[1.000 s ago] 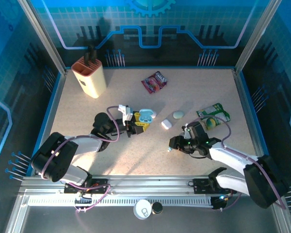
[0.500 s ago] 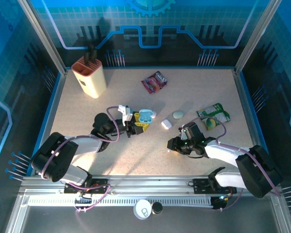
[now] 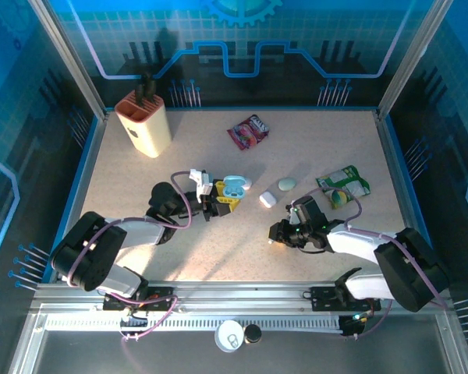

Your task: Insert the wireless bluetooth earbuds into the charging case

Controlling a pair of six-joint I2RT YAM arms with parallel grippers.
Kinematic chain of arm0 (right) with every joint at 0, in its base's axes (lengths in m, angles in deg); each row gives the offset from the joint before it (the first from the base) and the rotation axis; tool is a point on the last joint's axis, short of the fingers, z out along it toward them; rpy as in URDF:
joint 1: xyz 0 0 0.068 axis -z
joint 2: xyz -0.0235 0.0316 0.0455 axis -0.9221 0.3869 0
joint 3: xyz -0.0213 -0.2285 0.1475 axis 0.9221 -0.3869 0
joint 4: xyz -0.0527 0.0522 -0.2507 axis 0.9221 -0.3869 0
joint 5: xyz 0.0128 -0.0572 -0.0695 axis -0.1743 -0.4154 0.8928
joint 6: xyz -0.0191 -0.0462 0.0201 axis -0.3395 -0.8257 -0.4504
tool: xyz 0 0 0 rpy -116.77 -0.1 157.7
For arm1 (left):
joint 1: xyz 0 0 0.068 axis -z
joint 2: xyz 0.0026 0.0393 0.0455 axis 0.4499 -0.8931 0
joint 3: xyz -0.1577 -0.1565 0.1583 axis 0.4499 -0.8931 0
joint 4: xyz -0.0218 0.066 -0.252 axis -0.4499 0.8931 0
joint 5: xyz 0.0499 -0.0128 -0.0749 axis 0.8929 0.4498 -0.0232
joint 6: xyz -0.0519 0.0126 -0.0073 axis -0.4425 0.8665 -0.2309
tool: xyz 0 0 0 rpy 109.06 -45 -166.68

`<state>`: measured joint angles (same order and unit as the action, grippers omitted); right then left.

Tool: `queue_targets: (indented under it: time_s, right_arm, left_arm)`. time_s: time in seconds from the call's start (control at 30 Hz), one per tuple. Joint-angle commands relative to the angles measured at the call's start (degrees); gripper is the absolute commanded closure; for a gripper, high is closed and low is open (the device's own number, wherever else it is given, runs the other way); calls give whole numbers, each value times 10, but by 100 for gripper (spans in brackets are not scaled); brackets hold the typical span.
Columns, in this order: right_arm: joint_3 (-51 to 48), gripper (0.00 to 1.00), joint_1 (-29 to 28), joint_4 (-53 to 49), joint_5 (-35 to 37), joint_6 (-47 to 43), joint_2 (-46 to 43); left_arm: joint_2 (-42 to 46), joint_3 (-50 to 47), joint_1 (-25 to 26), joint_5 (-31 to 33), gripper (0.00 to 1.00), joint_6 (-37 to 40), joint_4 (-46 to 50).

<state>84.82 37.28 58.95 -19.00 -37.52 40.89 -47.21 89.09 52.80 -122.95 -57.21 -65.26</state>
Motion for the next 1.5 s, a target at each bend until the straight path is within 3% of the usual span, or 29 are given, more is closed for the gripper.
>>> queue_targets:
  time_s: [0.0, 0.4, 0.67, 0.93, 1.23, 1.47]
  right_arm:
    - [-2, 76, -7, 22, -9, 7, 18]
    - [32, 82, -21, -63, 56, -42, -21]
    - [104, 82, -49, -225, 216, -34, -44]
    - [213, 84, -88, -390, 357, 15, 41]
    - [238, 84, -100, -405, 374, 35, 76]
    - [230, 84, -100, -379, 374, 19, 33]
  left_arm:
    - [-5, -6, -3, -11, 70, -2, -23]
    - [-18, -6, -4, -3, 70, 14, -20]
    - [-26, -9, -3, 11, 70, 41, -3]
    - [-38, -8, -3, 16, 70, 53, 2]
    - [-36, -8, -3, 19, 70, 70, 19]
    - [-52, 1, -2, 25, 70, 70, 14]
